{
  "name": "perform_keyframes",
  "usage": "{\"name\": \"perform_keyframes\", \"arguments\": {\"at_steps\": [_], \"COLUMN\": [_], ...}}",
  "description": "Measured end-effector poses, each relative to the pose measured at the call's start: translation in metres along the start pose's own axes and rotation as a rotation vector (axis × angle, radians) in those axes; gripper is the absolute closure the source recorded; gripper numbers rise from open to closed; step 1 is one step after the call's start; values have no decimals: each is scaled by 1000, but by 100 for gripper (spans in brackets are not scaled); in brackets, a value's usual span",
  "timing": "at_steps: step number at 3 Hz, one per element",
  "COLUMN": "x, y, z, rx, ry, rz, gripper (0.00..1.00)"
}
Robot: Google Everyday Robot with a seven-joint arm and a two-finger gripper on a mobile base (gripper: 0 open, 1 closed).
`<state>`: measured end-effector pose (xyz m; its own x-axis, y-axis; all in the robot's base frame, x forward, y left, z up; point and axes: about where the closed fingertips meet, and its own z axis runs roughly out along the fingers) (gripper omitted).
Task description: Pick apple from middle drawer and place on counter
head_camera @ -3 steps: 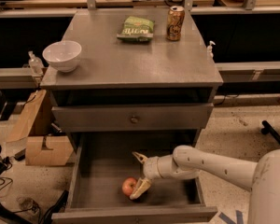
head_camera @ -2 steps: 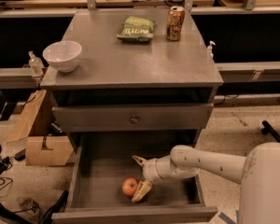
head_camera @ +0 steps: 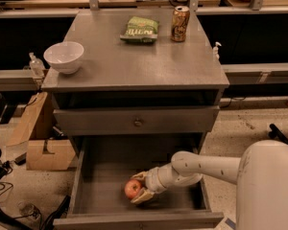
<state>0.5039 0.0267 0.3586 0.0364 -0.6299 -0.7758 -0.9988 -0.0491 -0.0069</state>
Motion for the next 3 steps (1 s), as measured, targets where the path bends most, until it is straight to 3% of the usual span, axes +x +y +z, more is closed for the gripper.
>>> {"name": "perform_keyframes", "arguments": {"at_steps": [2, 3], "x": [-11, -23], "y": [3, 6], "z": [6, -8], "rx": [-31, -33], "ry": [-2, -19], "rz": [-12, -16], "gripper": [88, 100]}}
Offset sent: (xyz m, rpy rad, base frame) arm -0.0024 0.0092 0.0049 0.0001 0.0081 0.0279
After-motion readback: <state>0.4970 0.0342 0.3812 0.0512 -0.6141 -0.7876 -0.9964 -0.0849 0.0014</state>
